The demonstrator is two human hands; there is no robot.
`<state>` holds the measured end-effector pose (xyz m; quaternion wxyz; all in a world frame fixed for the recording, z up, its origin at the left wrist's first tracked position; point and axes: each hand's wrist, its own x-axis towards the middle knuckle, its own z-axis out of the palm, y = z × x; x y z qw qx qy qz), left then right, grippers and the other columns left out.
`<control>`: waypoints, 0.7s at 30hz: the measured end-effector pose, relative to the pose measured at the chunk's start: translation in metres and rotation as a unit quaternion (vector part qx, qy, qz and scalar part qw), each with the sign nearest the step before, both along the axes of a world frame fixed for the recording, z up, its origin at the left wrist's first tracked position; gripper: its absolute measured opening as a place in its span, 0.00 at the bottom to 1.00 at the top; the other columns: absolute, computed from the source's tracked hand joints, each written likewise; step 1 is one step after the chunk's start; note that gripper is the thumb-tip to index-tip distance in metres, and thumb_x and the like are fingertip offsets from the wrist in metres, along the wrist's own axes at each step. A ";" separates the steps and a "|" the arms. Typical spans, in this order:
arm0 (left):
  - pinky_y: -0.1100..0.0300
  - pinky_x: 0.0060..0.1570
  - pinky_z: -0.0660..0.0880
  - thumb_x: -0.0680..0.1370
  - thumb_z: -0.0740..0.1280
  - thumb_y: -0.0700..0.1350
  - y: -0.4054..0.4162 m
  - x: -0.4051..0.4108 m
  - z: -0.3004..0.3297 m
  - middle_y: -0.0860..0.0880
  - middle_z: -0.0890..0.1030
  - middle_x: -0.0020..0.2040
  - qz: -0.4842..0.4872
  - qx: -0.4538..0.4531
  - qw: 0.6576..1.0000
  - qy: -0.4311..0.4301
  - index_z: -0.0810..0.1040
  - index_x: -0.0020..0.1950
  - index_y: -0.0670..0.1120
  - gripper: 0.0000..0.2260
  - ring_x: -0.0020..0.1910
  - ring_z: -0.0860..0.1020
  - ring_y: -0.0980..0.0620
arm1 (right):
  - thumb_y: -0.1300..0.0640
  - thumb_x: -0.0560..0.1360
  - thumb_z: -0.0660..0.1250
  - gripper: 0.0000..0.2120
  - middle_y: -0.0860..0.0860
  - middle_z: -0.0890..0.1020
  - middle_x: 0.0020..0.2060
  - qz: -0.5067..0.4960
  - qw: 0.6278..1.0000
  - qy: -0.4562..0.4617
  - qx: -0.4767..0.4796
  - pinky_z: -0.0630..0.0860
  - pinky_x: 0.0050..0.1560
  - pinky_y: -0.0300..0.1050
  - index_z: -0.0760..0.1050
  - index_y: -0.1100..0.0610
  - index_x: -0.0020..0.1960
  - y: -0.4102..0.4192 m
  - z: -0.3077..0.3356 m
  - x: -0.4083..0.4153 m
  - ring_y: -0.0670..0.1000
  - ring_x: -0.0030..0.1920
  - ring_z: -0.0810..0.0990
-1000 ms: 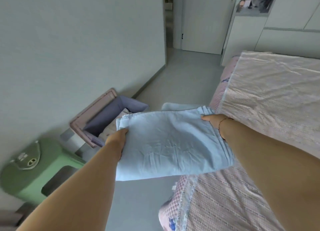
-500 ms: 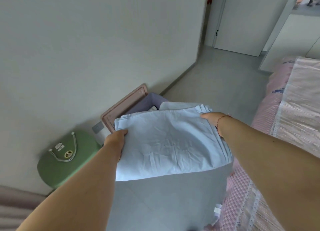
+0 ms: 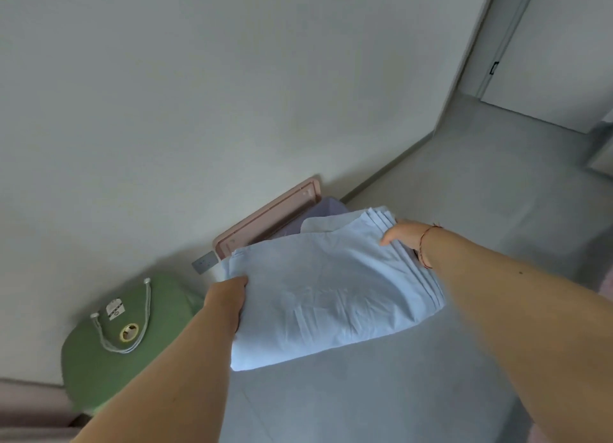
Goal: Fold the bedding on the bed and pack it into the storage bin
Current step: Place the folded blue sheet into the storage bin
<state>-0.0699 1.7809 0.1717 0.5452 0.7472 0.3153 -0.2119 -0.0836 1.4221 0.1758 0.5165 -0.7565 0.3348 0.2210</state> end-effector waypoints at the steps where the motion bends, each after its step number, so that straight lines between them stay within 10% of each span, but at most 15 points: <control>1: 0.51 0.49 0.71 0.77 0.66 0.46 -0.001 0.013 -0.008 0.38 0.78 0.55 0.005 0.003 1.000 0.007 0.72 0.67 0.36 0.21 0.49 0.76 0.39 | 0.51 0.50 0.75 0.52 0.56 0.72 0.67 0.021 0.999 -0.011 -0.022 0.70 0.65 0.57 0.62 0.52 0.73 0.007 0.006 0.017 0.60 0.63 0.73; 6: 0.47 0.57 0.72 0.78 0.63 0.48 -0.009 0.074 -0.044 0.37 0.77 0.58 0.009 0.026 0.999 0.029 0.71 0.67 0.35 0.22 0.54 0.76 0.37 | 0.62 0.69 0.72 0.38 0.56 0.72 0.66 0.018 0.995 -0.038 -0.087 0.69 0.65 0.52 0.59 0.55 0.75 0.026 0.015 0.078 0.59 0.63 0.72; 21: 0.43 0.65 0.69 0.80 0.61 0.48 -0.057 0.196 -0.210 0.35 0.74 0.65 0.048 0.027 0.987 0.153 0.68 0.69 0.35 0.22 0.62 0.73 0.35 | 0.67 0.73 0.67 0.36 0.54 0.65 0.72 0.102 0.987 -0.041 -0.117 0.62 0.60 0.37 0.57 0.52 0.76 -0.011 -0.137 0.246 0.55 0.70 0.66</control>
